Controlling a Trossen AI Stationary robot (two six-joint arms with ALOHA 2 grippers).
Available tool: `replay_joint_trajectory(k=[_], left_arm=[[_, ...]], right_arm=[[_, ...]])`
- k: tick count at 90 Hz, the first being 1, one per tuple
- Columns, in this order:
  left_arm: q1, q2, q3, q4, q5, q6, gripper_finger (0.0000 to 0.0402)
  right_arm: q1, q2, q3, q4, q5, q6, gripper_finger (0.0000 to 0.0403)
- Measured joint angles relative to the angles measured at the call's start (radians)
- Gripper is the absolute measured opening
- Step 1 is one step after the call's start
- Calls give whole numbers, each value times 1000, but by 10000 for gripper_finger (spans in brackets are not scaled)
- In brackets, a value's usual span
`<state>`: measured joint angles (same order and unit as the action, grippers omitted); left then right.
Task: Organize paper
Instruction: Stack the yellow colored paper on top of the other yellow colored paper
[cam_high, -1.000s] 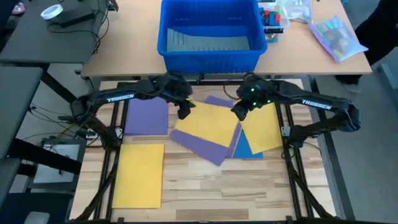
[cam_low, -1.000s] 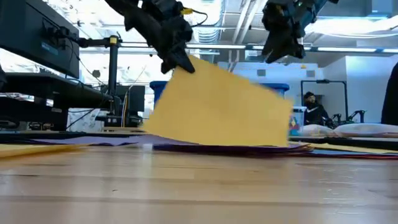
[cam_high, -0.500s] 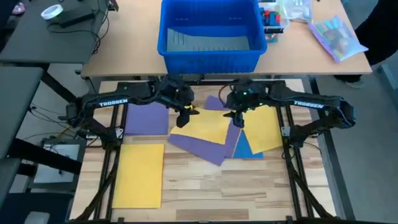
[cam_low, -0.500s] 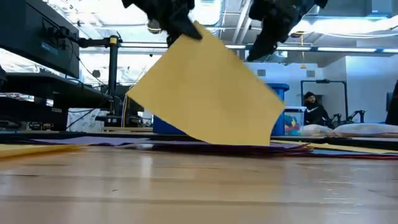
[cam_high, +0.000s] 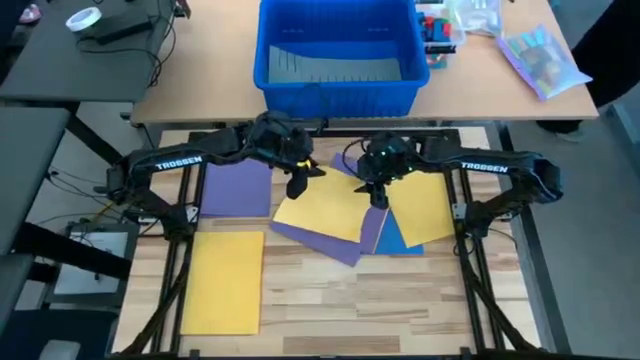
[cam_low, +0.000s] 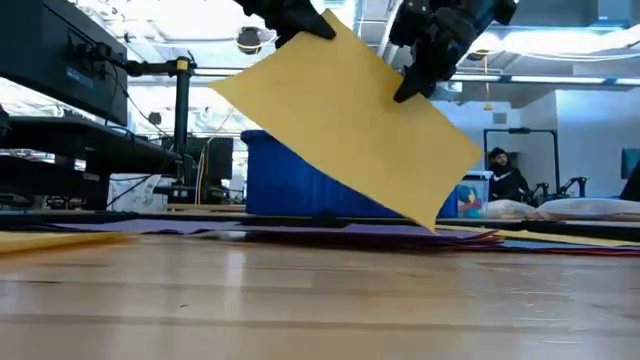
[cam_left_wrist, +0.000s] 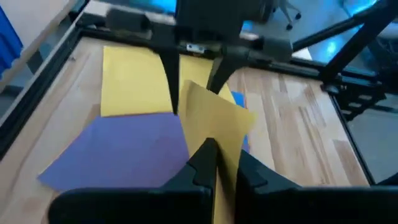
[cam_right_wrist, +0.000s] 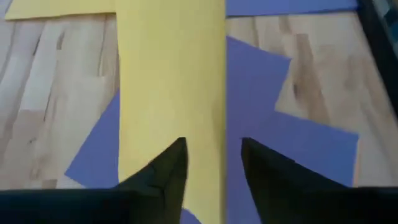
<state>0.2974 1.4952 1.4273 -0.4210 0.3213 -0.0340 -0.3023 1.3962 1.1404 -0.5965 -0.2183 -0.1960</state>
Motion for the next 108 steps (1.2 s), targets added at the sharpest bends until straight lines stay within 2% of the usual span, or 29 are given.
replay_joint_trajectory(k=[9, 13, 28, 53, 63, 85, 97, 108], left_arm=[[0, 0, 0, 26, 0, -26, 0], [0, 0, 0, 29, 0, -46, 0], [25, 16, 3, -56, 8, -266, 5], [96, 10, 0, -470, 15, -316, 81], [92, -39, 0, -546, -52, -423, 89], [-63, -212, 0, -554, -282, -682, 76], [-200, -304, 1, -561, -401, -775, 67], [-323, -365, 1, -571, -457, -816, 62]], right_arm=[[0, 26, 0, -1, -26, 4, 27], [0, 36, 0, -2, -28, 4, 12], [-8, 34, 0, -8, -28, 21, 1], [-49, -44, 0, -88, -31, 124, 0], [-61, -64, 0, -110, -70, 185, 0], [-37, -67, 0, -90, -95, 418, 0], [9, -67, 0, 1, -112, 620, 0], [86, -67, 0, 135, -96, 820, 0]])
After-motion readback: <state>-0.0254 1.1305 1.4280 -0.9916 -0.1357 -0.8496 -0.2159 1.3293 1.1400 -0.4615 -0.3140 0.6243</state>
